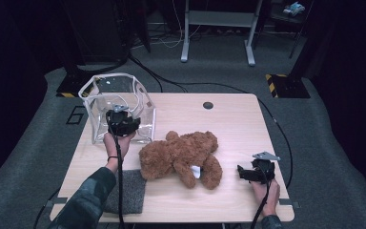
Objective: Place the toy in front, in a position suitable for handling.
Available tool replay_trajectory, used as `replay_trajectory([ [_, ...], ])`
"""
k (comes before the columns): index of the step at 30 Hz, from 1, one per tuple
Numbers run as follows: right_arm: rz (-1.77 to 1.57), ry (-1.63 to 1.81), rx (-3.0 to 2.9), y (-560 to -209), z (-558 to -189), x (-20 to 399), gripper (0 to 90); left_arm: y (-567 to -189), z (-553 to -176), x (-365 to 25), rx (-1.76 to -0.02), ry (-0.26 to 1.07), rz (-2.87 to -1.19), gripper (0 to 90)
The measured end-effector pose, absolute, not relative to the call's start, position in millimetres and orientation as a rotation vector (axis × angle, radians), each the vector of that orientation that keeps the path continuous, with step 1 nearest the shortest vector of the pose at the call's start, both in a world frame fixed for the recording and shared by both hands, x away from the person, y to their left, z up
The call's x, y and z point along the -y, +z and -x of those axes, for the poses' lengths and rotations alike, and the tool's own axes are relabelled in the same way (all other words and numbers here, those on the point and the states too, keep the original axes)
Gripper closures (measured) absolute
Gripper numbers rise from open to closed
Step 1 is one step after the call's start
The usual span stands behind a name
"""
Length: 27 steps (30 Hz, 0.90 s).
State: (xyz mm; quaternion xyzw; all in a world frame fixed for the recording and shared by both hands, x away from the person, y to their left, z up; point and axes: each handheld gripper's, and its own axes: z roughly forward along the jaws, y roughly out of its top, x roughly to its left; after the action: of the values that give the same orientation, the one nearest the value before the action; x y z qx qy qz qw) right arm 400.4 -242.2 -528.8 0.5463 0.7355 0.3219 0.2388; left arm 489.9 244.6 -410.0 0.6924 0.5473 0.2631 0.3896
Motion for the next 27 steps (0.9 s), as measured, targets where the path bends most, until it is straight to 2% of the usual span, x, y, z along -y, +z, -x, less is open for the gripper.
replay_trajectory([
  [5,-1.496,0.881,-2.015,-528.8,-400.5,242.2,8.8,-412.0,-497.7,-247.1,-1.411,0.685,-1.756,72.5],
  [9,-1.495,0.882,-2.016,-528.8,-400.6,242.4,8.8,-415.7,-504.1,-249.9,-1.435,0.697,-1.747,73.7],
  [17,-1.494,0.882,-2.016,-528.8,-400.7,242.3,8.9,-409.6,-517.7,-257.6,-1.435,0.811,-1.784,73.8],
  [24,-1.494,0.882,-2.015,-528.8,-400.6,242.2,8.9,-411.4,-529.0,-274.3,-1.504,0.752,-1.766,74.1],
  [27,-1.495,0.882,-2.015,-528.8,-400.6,242.2,8.9,-411.4,-533.4,-277.1,-1.507,0.771,-1.784,74.0],
])
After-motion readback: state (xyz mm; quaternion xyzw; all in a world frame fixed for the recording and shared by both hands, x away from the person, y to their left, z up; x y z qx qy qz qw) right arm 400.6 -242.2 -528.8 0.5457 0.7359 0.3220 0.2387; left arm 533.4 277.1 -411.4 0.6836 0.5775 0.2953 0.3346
